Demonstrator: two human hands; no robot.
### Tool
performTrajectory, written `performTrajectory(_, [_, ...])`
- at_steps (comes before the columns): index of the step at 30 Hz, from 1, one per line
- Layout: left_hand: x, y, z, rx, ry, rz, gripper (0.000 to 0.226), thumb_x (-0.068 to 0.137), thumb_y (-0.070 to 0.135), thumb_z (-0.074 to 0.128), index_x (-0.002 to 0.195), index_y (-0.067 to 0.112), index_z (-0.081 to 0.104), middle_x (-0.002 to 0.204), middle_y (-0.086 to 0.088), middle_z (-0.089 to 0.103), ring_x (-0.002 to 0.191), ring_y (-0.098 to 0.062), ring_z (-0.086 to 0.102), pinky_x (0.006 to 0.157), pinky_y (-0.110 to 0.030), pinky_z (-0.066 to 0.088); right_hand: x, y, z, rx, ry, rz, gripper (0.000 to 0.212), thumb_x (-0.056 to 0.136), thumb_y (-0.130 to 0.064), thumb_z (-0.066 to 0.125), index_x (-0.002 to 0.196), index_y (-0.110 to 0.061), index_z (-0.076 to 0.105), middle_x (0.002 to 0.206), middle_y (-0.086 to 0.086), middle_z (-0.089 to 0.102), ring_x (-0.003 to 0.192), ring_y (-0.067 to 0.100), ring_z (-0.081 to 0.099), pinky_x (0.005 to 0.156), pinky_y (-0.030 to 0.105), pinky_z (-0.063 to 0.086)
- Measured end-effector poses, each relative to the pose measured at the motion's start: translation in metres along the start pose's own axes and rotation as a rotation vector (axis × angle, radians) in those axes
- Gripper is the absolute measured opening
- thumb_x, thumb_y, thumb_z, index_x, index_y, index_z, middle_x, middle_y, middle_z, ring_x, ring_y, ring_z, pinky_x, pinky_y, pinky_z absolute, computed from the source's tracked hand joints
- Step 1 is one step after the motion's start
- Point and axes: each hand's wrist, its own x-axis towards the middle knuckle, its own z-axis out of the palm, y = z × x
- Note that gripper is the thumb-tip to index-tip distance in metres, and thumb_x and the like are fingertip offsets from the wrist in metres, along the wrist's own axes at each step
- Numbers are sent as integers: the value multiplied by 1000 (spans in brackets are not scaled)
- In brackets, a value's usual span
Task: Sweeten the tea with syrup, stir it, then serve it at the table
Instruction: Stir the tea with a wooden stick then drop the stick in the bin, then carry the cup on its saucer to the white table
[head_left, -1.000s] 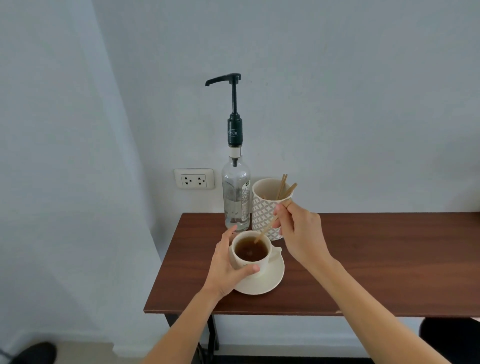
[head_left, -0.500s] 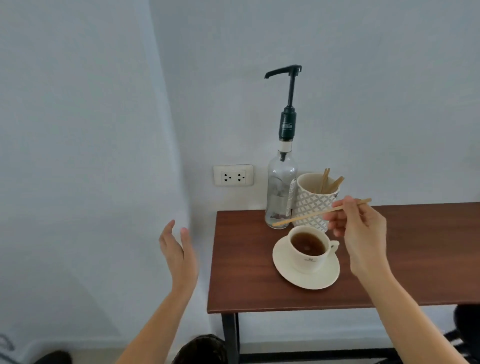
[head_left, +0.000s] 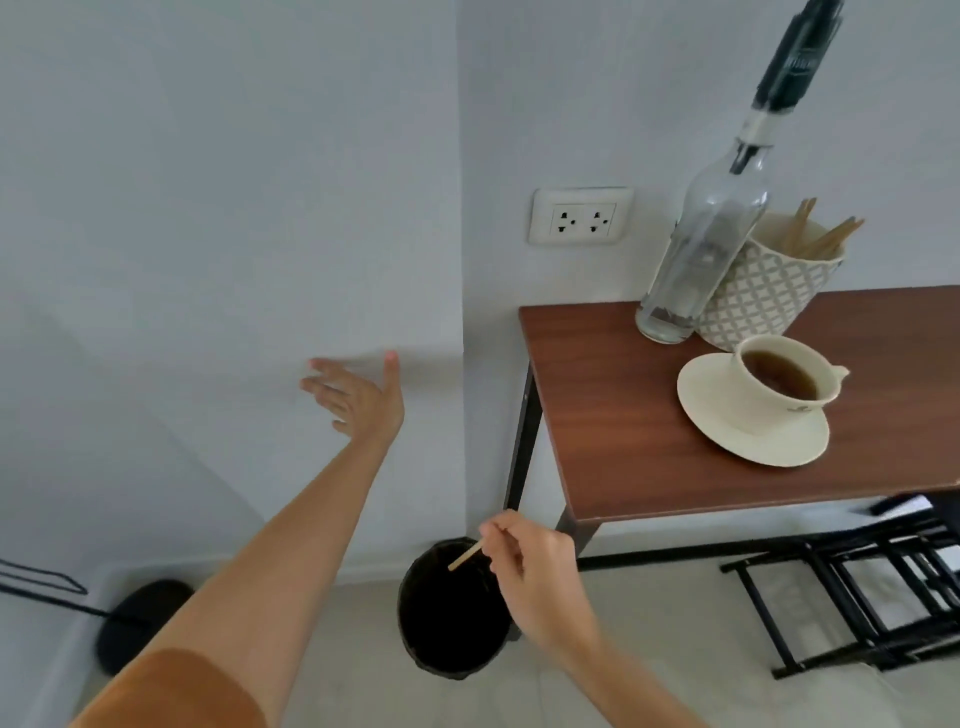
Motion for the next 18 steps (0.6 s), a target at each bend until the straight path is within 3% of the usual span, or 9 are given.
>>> performTrajectory(3, [10, -6, 9, -33, 9, -7, 110, 92, 65, 51, 154, 20, -28, 162, -15, -35, 156, -35, -12, 122, -61, 3, 16, 29, 32, -55, -72, 75, 21, 101, -25, 54, 106, -12, 69, 73, -14, 68, 74, 14, 69, 76, 38, 60])
performTrajectory(5, [14, -8, 15, -47, 29, -13, 110, 92, 65, 51, 154, 19, -28, 161, -16, -35, 155, -37, -11, 122, -61, 4, 27, 44, 43, -108, -112, 158, 34, 102, -31, 51, 131, -14, 58, 91, -5, 76, 88, 14, 71, 86, 33, 57])
performTrajectory(7, [18, -10, 20, -54, 48, -16, 109, 92, 65, 50, 155, 17, -27, 162, -16, -35, 155, -38, -10, 122, -61, 4, 32, 58, 50, -127, -144, 241, 44, 103, -31, 48, 143, -13, 45, 97, -2, 76, 100, 19, 68, 93, 31, 52])
performTrajectory(13, [20, -10, 23, -45, 69, -9, 107, 93, 64, 48, 156, 14, -24, 162, -18, -33, 155, -40, -9, 122, -61, 4, 19, 70, 57, -162, -179, 255, 40, 102, -31, 48, 140, -19, 46, 112, 0, 72, 109, 26, 64, 98, 40, 51])
performTrajectory(18, [9, -4, 14, -56, 47, -4, 107, 93, 65, 47, 155, 16, -25, 162, -17, -34, 156, -34, -14, 122, -63, 1, 13, 17, 25, -78, -67, 37, 33, 102, -24, 51, 135, -18, 52, 107, -3, 72, 92, 7, 68, 90, 22, 53])
